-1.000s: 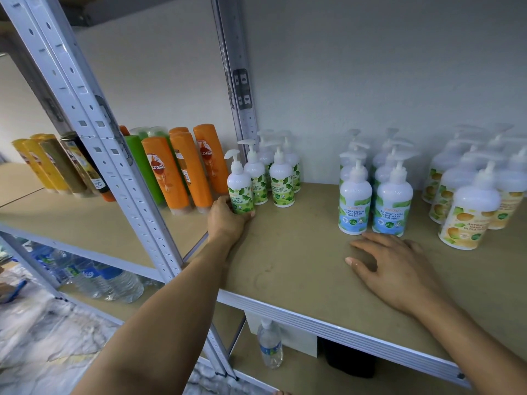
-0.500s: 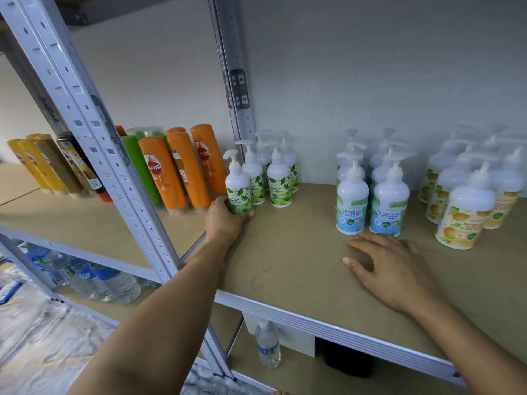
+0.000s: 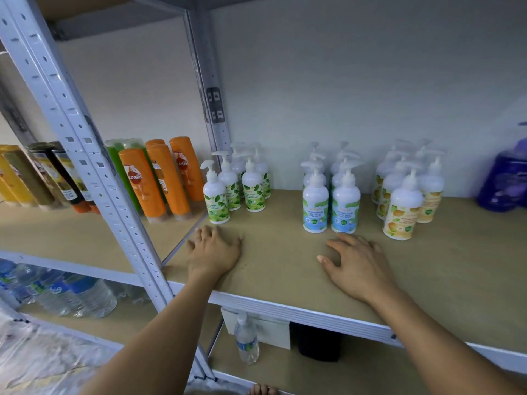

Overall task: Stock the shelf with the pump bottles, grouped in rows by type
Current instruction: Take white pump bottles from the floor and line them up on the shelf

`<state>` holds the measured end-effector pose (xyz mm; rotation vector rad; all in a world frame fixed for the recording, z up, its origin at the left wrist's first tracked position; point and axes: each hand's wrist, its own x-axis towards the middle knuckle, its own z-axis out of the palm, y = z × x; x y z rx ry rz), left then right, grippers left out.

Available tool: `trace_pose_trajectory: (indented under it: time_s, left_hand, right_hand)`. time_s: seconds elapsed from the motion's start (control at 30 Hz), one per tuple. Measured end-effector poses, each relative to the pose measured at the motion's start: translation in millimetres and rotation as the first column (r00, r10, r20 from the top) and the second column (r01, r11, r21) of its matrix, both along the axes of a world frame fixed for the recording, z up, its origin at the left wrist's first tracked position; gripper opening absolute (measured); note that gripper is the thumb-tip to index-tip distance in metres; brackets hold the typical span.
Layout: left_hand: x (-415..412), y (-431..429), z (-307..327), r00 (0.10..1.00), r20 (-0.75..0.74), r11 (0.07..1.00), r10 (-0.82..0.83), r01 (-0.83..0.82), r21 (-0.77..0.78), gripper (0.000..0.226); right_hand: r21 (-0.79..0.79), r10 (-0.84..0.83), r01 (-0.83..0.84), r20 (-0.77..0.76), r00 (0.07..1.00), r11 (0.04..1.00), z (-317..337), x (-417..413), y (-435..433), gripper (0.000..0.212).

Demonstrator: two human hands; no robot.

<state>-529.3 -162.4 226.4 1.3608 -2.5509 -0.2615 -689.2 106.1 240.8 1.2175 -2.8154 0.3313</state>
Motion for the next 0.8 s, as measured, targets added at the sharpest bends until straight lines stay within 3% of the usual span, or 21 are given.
trace_pose_trajectory:
  time_s: [0.3, 0.5, 0.57, 0.7, 0.73, 0.8]
  left_hand:
    - [21, 90, 14, 0.945, 0.203, 0.966, -0.257, 0.248, 0.067, 0.072]
    - [21, 178, 16, 0.874, 0.179, 0.892, -0.452, 0.438, 0.116, 0.068]
    - [21, 218, 10, 0.839, 0.166, 0.855, -0.519, 0.513, 0.078, 0.073]
    - [34, 319, -21, 0.752, 0.031, 0.753, -0.658, 0.658, 0.026, 0.083]
    - [38, 344, -29, 0.704, -0.002, 0.702, -0.710, 0.707, 0.089, 0.080]
    - [42, 391, -43, 0.525, -0.010, 0.506, -0.851, 0.825, 0.251, 0.074]
  right_hand:
    - [0.060, 0.025, -0.030, 0.090, 0.996, 0.998, 3, 13, 71, 0.067]
    - [0.071, 0.025, -0.024, -0.007, 1.000, 0.997, -10, 55, 183, 0.085]
    - [0.064, 0.006, -0.006, -0.014, 1.000, 0.998, -25, 73, 231, 0.078]
    - [-0.023, -0.171, 0.180, 0.209, 0.963, 0.983, -70, 123, 342, 0.078]
    - [-0.044, -0.218, 0.236, 0.251, 0.943, 0.971, -84, 140, 374, 0.074]
    - [-0.024, -0.315, 0.339, 0.309, 0.897, 0.940, -114, 175, 440, 0.066]
